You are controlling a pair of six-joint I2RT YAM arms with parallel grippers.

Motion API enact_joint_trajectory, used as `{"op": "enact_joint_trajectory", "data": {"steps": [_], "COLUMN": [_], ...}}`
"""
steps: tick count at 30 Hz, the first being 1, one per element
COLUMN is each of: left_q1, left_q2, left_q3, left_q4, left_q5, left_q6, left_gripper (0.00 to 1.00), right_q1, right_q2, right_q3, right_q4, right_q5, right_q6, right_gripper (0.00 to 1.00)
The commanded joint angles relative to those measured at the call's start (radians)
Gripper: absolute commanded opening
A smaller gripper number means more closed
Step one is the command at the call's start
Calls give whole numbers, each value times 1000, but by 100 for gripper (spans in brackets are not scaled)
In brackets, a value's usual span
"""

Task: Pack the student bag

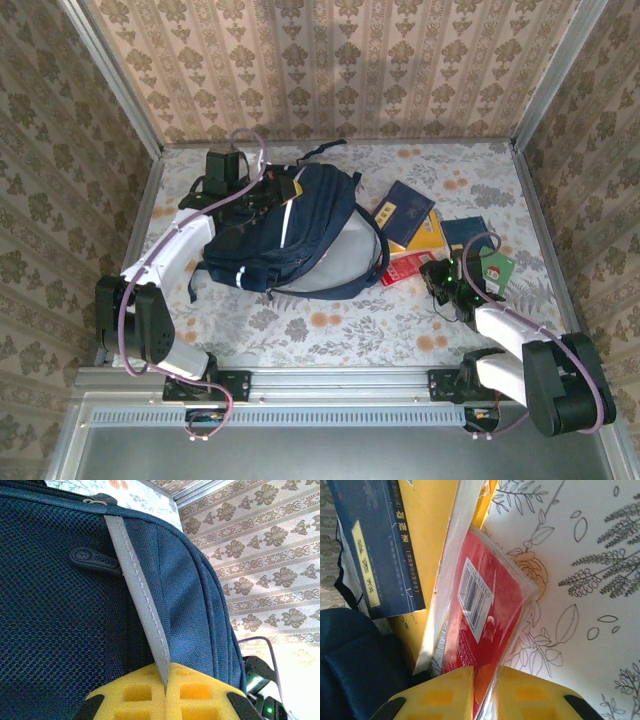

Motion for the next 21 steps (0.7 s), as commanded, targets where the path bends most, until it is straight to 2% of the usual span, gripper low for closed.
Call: {"op": "enact_joint_trajectory", "data": {"steps": [1, 4, 8, 13, 16, 18, 21], "left_q1": [8, 6, 4, 4, 4, 4, 5], "left_q2": [-7, -7, -7, -7, -7, -6, -5], "left_q3": [-2, -2, 1, 1, 2, 2, 2], "left_q4": [54, 53, 48, 45, 46, 45, 45], "left_q5": [19, 18, 18, 15, 15, 15, 16], "left_q6": [11, 12, 17, 19, 20, 19, 18], "left_gripper": [0, 0, 0, 0, 0, 0, 0], "right_q1": [-9, -9, -9, -9, -5, 11, 28], "right_q2": [-10, -2, 16, -41, -142, -213, -257], "right_q3": [24, 39, 55, 47, 61, 115, 173], "right_q4": [60, 70, 73, 24, -107, -297, -458], "right_q5": [26, 38, 58, 82, 108, 147, 138], "right_q6": [13, 14, 14, 49, 38, -7, -73], "right_gripper": [19, 15, 0, 0, 0, 0, 0]}}
